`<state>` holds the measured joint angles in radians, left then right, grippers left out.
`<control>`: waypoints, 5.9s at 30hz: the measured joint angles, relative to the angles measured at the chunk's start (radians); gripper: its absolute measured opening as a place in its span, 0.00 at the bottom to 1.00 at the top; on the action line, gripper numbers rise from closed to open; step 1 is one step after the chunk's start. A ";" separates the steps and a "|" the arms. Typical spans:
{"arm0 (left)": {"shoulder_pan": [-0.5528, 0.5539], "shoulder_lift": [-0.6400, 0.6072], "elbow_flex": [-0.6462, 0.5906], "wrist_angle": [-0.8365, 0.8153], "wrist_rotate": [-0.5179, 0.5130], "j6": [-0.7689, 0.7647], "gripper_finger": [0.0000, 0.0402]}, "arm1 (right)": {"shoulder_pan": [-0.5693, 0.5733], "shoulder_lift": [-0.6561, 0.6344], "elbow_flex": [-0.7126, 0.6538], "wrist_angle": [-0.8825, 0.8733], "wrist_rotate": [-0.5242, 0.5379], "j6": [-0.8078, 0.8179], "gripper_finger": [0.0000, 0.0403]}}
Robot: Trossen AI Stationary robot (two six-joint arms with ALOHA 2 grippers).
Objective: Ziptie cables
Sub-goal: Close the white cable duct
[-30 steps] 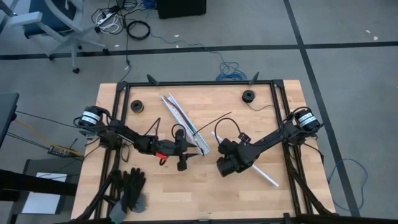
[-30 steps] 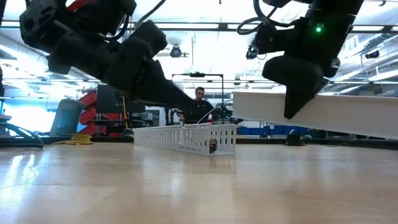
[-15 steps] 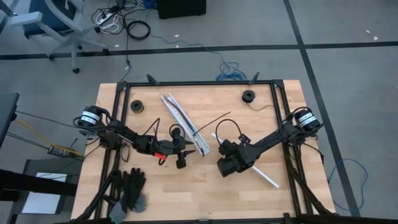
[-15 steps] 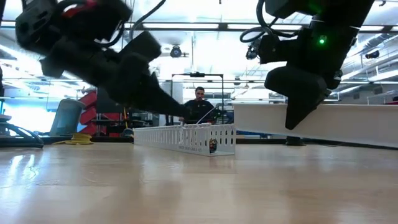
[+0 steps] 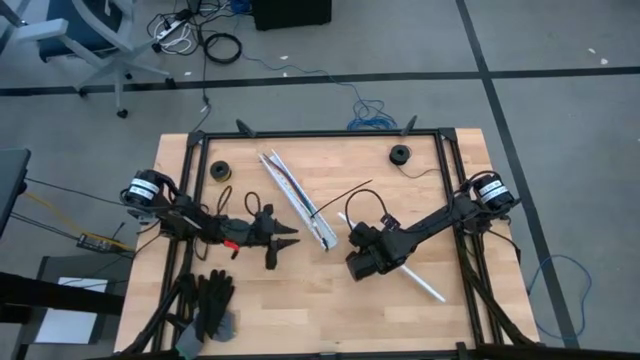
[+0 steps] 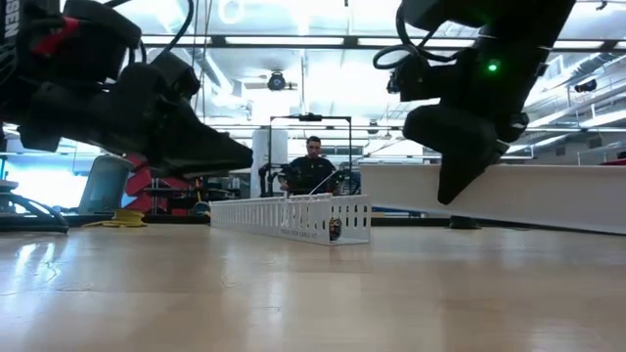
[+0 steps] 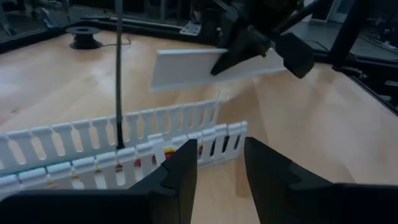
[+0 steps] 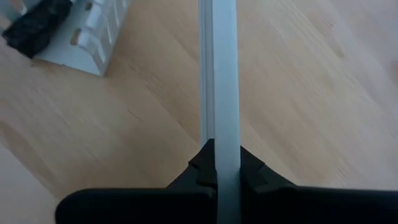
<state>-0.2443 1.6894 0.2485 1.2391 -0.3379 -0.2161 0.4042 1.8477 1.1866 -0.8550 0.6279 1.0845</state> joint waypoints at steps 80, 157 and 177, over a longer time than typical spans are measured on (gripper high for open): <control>0.018 0.330 0.417 -0.265 0.108 0.003 0.27 | 0.012 -0.001 -0.030 -0.013 -0.013 -0.002 0.02; 0.059 0.262 0.414 -0.425 0.199 -0.026 0.26 | 0.453 -0.373 -0.213 -0.257 -0.012 0.645 0.01; 0.081 -0.153 0.415 -1.086 0.058 0.005 0.26 | 0.639 -0.443 -0.537 0.264 0.153 0.810 0.16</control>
<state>-0.1629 1.5361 0.6636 0.1535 -0.2799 -0.2112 1.0437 1.4044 0.6493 -0.5914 0.7809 1.8949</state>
